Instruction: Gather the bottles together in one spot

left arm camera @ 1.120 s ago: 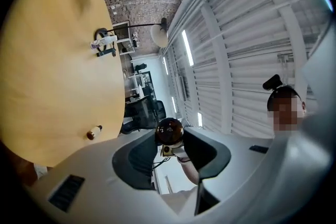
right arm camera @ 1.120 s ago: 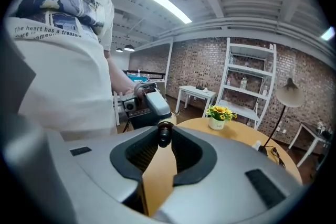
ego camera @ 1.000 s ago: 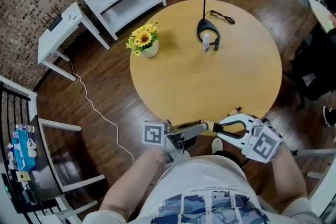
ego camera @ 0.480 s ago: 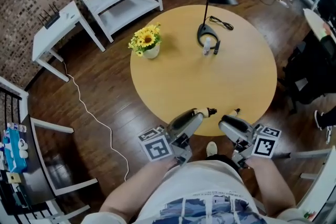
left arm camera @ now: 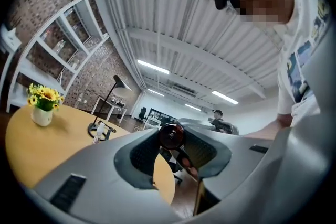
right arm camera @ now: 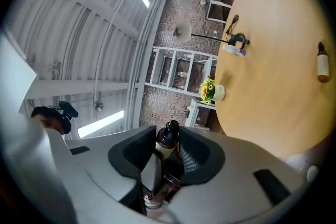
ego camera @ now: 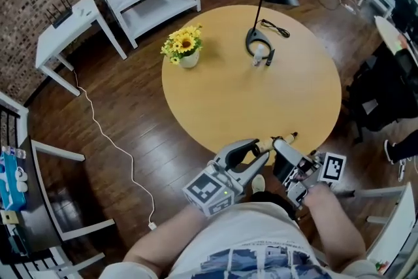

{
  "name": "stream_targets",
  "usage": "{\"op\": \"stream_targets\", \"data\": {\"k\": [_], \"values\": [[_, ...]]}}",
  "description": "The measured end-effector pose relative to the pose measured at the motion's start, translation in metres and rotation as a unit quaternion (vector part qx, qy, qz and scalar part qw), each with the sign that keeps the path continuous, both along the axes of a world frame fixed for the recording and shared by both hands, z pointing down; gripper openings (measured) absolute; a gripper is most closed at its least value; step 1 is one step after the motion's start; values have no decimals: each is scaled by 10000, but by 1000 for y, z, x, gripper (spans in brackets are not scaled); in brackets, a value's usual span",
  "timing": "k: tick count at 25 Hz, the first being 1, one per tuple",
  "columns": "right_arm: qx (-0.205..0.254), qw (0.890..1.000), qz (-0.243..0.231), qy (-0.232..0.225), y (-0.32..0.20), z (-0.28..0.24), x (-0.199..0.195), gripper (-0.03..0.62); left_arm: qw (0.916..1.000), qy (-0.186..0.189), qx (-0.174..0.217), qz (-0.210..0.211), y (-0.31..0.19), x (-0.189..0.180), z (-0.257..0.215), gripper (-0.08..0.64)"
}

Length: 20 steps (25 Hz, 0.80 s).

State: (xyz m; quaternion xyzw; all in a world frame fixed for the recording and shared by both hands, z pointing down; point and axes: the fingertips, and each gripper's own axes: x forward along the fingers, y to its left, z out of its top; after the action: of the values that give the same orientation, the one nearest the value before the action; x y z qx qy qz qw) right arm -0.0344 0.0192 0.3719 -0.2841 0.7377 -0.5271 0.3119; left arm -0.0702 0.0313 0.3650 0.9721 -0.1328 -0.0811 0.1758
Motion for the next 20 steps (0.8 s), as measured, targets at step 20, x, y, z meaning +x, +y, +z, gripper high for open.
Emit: {"op": "stream_targets", "data": {"k": [20], "values": [[2027,7789,-854,5873,-96,44,70,124,9607,-2582,-884,-513,-48,-10,104,156]]}}
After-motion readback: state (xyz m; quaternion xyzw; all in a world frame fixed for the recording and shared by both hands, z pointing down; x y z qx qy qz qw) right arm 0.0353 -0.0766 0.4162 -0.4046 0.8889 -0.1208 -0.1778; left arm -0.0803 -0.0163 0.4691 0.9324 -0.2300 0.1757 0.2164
